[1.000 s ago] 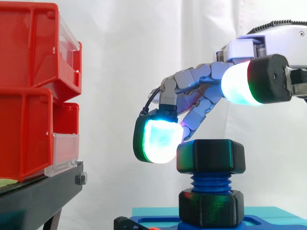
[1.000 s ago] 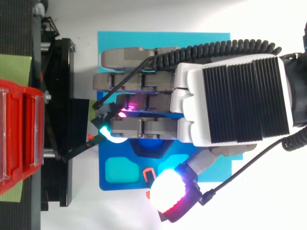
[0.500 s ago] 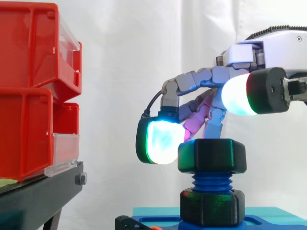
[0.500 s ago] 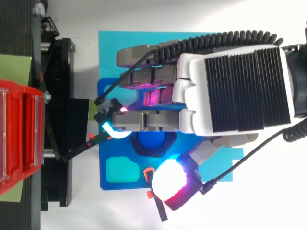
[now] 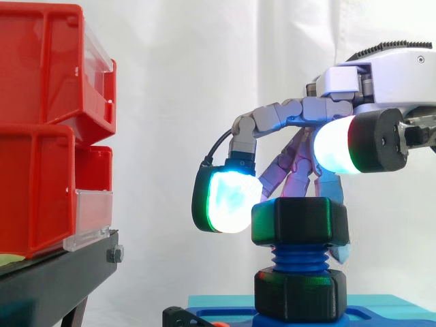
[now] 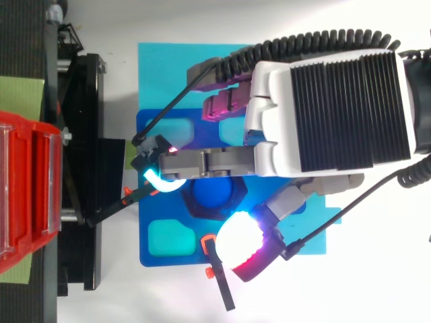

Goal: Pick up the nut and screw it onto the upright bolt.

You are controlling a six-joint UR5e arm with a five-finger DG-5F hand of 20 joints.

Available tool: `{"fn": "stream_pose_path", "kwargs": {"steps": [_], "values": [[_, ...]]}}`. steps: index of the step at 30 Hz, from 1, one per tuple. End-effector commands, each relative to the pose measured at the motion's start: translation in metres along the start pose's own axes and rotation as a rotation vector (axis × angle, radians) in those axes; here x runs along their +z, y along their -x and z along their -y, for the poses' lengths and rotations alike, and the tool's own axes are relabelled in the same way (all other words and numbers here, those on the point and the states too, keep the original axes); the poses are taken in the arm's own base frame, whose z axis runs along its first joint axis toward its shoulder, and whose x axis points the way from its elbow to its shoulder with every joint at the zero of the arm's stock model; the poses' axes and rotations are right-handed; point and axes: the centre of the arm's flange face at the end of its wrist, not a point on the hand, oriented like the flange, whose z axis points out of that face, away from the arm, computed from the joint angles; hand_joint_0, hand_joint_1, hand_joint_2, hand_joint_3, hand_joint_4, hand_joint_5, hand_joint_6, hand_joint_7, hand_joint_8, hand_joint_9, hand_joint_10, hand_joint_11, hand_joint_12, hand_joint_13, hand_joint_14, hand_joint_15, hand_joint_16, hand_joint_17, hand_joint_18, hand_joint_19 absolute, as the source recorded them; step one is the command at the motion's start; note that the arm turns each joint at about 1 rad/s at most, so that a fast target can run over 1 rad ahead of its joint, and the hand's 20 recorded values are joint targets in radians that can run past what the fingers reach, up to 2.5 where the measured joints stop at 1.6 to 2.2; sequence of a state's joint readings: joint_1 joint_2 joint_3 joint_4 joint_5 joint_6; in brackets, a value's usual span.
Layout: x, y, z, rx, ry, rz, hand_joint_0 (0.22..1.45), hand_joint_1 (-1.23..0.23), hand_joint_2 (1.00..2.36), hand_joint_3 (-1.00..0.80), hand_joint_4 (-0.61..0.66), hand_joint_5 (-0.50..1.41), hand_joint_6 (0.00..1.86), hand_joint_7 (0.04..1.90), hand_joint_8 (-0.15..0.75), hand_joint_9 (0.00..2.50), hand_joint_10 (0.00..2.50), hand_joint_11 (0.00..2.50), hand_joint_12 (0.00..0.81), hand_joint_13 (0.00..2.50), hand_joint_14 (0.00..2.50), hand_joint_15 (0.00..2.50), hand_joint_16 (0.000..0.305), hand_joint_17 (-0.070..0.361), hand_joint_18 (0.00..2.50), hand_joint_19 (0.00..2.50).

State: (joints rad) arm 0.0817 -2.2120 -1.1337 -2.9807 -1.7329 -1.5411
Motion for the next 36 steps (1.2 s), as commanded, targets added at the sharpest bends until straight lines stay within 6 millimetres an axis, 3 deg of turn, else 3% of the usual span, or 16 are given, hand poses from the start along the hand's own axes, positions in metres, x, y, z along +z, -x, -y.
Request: {"fn": "stream_pose_path", "kwargs": {"steps": [1, 21, 24, 25, 27, 31, 36], "values": [[0.0, 0.0, 0.0, -0.001, 0.0, 0.0, 0.52, -0.2, 1.0, -0.5, 0.06, 0.07, 0.67, 1.13, 0.248, 1.63, 0.01, 0.11, 0.164, 1.16, 0.0, 0.04, 0.011, 0.025, 0.84, 0.11], [-0.006, 0.0, 0.014, -0.007, -0.006, -0.003, 0.52, -0.23, 1.0, -0.5, 0.06, 0.07, 0.67, 1.13, 0.195, 1.83, 0.01, 0.23, 0.155, 1.28, 0.0, 0.07, 0.008, 0.018, 0.98, 0.18], [-0.007, 0.0, 0.018, -0.011, -0.009, -0.004, 0.52, -0.21, 1.0, -0.5, 0.13, 0.06, 0.52, 1.45, 0.248, 1.64, 0.01, 0.22, 0.196, 1.14, 0.0, 0.06, 0.016, 0.037, 0.83, 0.16], [-0.008, 0.0, 0.019, -0.014, -0.009, -0.004, 0.52, -0.21, 1.0, -0.5, 0.14, 0.04, 0.5, 1.47, 0.266, 1.59, 0.01, 0.23, 0.206, 1.11, 0.0, 0.07, 0.019, 0.043, 0.81, 0.17], [-0.008, 0.0, 0.019, -0.014, -0.008, -0.004, 0.51, -0.22, 1.0, -0.5, 0.14, 0.01, 0.5, 1.4, 0.27, 1.5, 0.01, 0.21, 0.215, 1.06, 0.0, 0.07, 0.023, 0.051, 0.79, 0.18], [-0.008, 0.0, 0.019, -0.014, -0.008, -0.004, 0.47, -0.25, 1.0, -0.5, 0.25, -0.08, 0.5, 1.05, 0.274, 1.25, 0.01, 0.16, 0.262, 0.91, 0.0, 0.05, 0.033, 0.075, 0.69, 0.17], [-0.008, 0.0, 0.019, -0.014, -0.008, -0.002, 0.43, -0.3, 1.0, -0.5, 0.29, -0.12, 0.5, 0.93, 0.294, 1.08, 0.0, 0.11, 0.306, 0.8, 0.0, 0.03, 0.04, 0.09, 0.63, 0.13]]}}
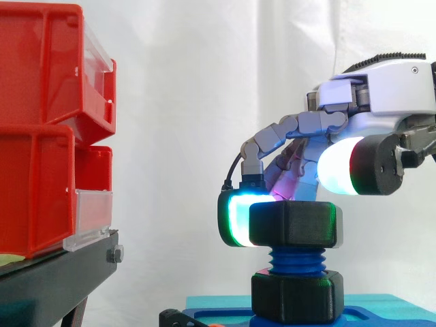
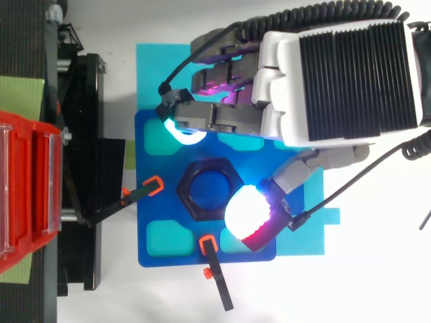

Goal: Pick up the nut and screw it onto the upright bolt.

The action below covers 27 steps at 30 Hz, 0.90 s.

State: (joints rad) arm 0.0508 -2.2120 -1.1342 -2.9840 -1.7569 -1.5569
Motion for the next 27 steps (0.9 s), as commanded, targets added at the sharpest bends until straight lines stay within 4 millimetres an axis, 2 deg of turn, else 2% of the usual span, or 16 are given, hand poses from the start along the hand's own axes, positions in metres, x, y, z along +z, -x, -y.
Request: {"fn": "stream_pose_path", "kwargs": {"steps": [1, 5, 8, 10, 15, 18, 27], "values": [[0.0, 0.0, 0.0, 0.0, -0.001, 0.001, 0.43, -0.31, 1.0, -0.5, 0.29, -0.12, 0.5, 0.94, 0.298, 1.08, 0.0, 0.11, 0.31, 0.79, 0.0, 0.03, 0.041, 0.091, 0.63, 0.13], [0.001, 0.0, -0.001, -0.001, 0.001, 0.002, 0.42, -0.31, 1.0, -0.5, 0.28, -0.12, 0.5, 0.92, 0.298, 1.05, 0.0, 0.1, 0.315, 0.77, 0.0, 0.02, 0.041, 0.093, 0.62, 0.12], [0.001, 0.0, -0.002, -0.003, 0.002, 0.001, 0.42, -0.27, 1.0, -0.5, 0.26, -0.13, 0.5, 0.85, 0.296, 0.99, 0.0, 0.04, 0.324, 0.73, 0.0, 0.01, 0.044, 0.098, 0.57, 0.11], [0.002, 0.0, -0.005, -0.004, 0.007, 0.002, 0.42, -0.24, 1.0, -0.5, 0.23, -0.15, 0.5, 0.76, 0.286, 0.9, 0.0, 0.0, 0.332, 0.64, 0.0, 0.0, 0.044, 0.099, 0.46, 0.07], [0.004, 0.001, -0.009, -0.005, 0.01, 0.008, 0.41, -0.17, 1.0, -0.5, 0.21, -0.16, 0.5, 0.72, 0.287, 0.77, 0.0, 0.0, 0.357, 0.52, 0.0, 0.0, 0.045, 0.101, 0.3, 0.0], [0.006, 0.001, -0.015, -0.007, 0.016, 0.007, 0.41, -0.16, 1.0, -0.5, 0.22, -0.15, 0.5, 0.74, 0.288, 0.76, 0.0, 0.0, 0.358, 0.51, 0.0, 0.0, 0.044, 0.1, 0.28, 0.0], [0.013, 0.001, -0.036, -0.008, 0.03, 0.006, 0.43, -0.15, 1.0, -0.5, 0.27, -0.1, 0.5, 1.01, 0.303, 0.81, 0.0, 0.0, 0.354, 0.52, 0.0, 0.0, 0.043, 0.098, 0.27, 0.0]]}}
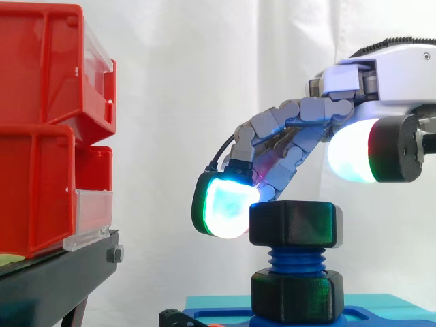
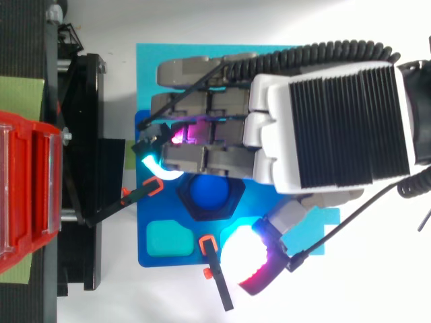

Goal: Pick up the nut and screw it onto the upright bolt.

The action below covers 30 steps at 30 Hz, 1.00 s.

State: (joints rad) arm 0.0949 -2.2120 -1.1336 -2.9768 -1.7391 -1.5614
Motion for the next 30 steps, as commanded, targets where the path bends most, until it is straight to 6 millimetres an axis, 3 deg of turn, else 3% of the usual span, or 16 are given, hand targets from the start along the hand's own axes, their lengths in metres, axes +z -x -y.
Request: {"fn": "stream_pose_path", "kwargs": {"steps": [1, 13, 30], "values": [[0.003, 0.0, -0.008, -0.001, 0.004, -0.001, 0.43, -0.15, 1.0, -0.5, 0.26, -0.09, 0.5, 1.05, 0.306, 0.81, 0.0, 0.0, 0.353, 0.53, 0.0, 0.0, 0.043, 0.097, 0.27, 0.0], [0.006, 0.0, -0.019, -0.001, 0.011, -0.004, 0.45, -0.18, 1.0, -0.5, 0.23, -0.07, 0.5, 1.21, 0.302, 0.85, 0.0, 0.0, 0.341, 0.55, 0.0, 0.0, 0.041, 0.093, 0.29, 0.01], [-0.006, -0.003, 0.011, 0.001, -0.026, -0.022, 0.46, -0.21, 1.0, -0.5, 0.19, -0.03, 0.5, 1.41, 0.303, 0.94, 0.0, 0.01, 0.319, 0.63, 0.0, 0.0, 0.038, 0.087, 0.38, 0.04]]}}
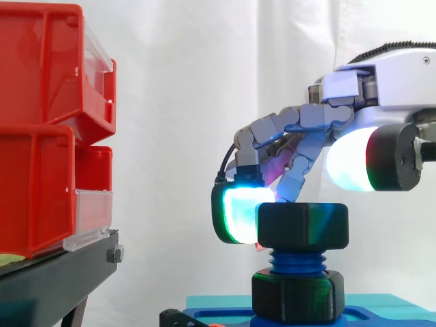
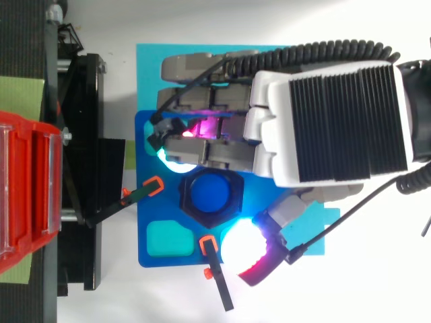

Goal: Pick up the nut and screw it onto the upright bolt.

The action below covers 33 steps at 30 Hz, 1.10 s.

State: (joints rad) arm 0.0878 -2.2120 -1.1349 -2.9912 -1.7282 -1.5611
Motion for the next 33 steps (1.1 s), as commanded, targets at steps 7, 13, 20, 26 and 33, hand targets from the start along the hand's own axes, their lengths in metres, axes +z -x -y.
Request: {"fn": "stream_pose_path", "kwargs": {"steps": [7, 13, 20, 26, 33], "values": [[-0.008, -0.002, 0.015, -0.023, -0.013, -0.023, 0.48, -0.23, 1.0, -0.5, 0.19, 0.01, 0.58, 1.31, 0.293, 1.1, 0.0, 0.03, 0.281, 0.75, 0.0, 0.0, 0.033, 0.074, 0.51, 0.06], [-0.011, -0.003, 0.023, -0.029, -0.024, -0.026, 0.49, -0.23, 1.0, -0.5, 0.15, 0.03, 0.62, 1.22, 0.288, 1.26, 0.0, 0.05, 0.251, 0.85, 0.0, 0.01, 0.027, 0.06, 0.59, 0.08], [-0.006, 0.013, 0.022, -0.032, -0.007, 0.007, 0.48, -0.17, 1.0, -0.5, 0.18, -0.01, 0.5, 1.29, 0.283, 1.16, 0.0, 0.04, 0.275, 0.79, 0.0, 0.02, 0.031, 0.07, 0.55, 0.07], [0.001, 0.038, 0.017, -0.041, 0.008, 0.042, 0.47, -0.14, 1.0, -0.5, 0.26, -0.07, 0.5, 1.0, 0.284, 1.06, 0.0, 0.01, 0.297, 0.74, 0.0, 0.01, 0.035, 0.078, 0.5, 0.07], [0.006, 0.044, 0.008, -0.042, 0.017, 0.054, 0.46, -0.12, 1.0, -0.5, 0.25, -0.09, 0.5, 0.85, 0.281, 0.99, 0.0, 0.0, 0.303, 0.69, 0.0, 0.01, 0.038, 0.085, 0.46, 0.08]]}}
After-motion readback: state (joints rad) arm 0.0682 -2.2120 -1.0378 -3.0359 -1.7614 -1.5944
